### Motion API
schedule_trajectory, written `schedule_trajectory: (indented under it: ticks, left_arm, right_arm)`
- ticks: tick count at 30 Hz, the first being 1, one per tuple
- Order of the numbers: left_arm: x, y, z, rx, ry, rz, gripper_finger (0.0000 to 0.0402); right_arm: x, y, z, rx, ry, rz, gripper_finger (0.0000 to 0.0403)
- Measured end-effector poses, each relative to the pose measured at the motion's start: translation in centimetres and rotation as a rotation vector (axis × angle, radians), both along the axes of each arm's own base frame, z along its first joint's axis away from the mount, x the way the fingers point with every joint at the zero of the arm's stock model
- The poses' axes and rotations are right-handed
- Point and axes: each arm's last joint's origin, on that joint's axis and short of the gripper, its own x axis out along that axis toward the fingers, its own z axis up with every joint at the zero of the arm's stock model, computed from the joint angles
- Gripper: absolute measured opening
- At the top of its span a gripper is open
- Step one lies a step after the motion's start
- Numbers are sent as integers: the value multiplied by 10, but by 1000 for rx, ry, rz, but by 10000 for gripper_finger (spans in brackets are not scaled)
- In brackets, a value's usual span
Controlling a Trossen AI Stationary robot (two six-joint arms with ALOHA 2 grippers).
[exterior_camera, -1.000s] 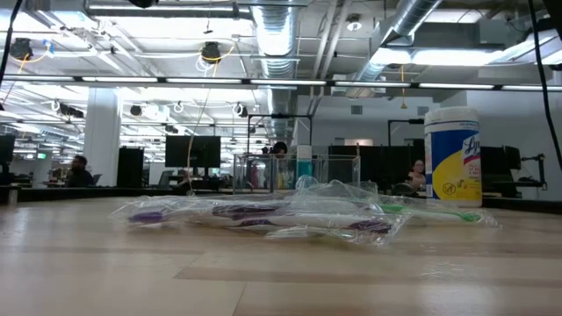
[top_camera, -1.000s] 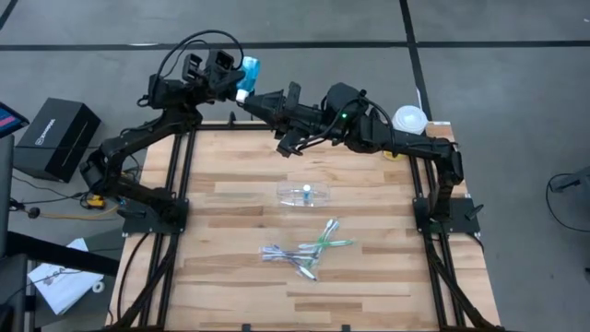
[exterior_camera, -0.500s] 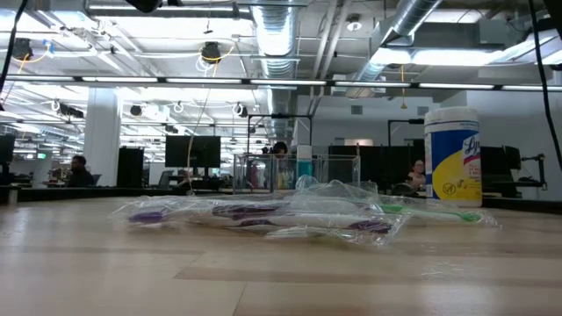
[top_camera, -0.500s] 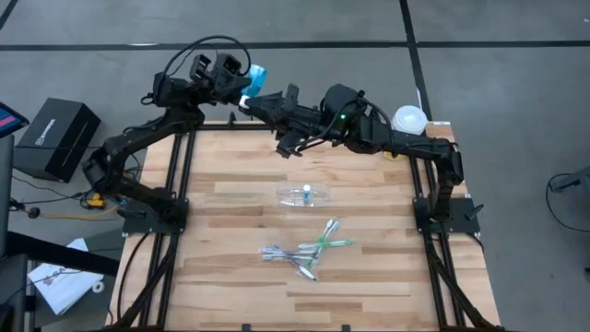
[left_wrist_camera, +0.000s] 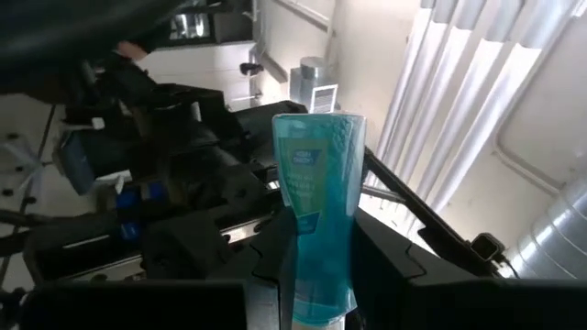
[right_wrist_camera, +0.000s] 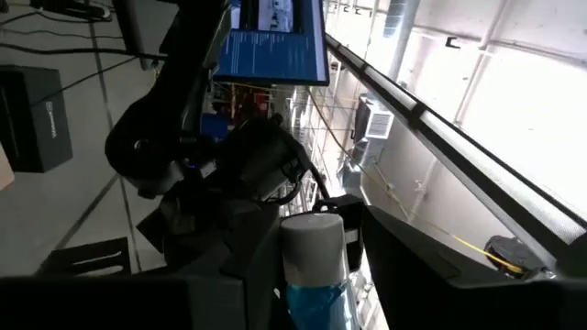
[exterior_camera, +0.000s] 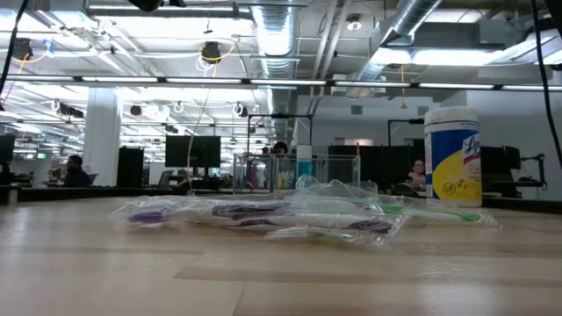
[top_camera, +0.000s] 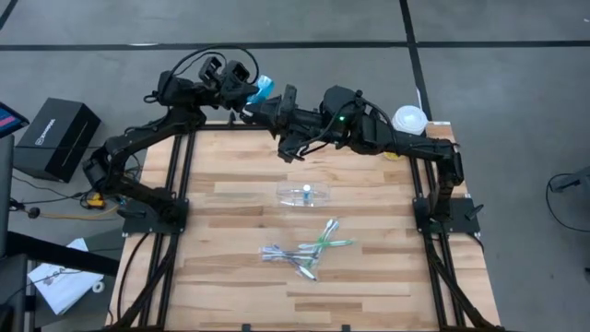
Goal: Pick & Place toothbrushing station
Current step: Put the blue mouthwash bottle into the transparent organizer
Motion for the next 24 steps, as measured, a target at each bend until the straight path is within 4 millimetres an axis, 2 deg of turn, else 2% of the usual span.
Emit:
schedule_trajectory:
  ticks: [6,14,20,24]
  left_arm:
    - [4,-3,-1,1,0,-16,69]
    - [6,-7,0,-7,2,-34,69]
    - [7,-11,1,20,-23,-25,72]
    - [2,-3,1,45,-49,44,100]
  right_arm:
    - [0,0,0,22,3,0,131]
    - [0,3,1,16,-7,2,78]
    - [-1,3,3,14,-28,7,78]
    - [-1,2,3,20,-30,-12,78]
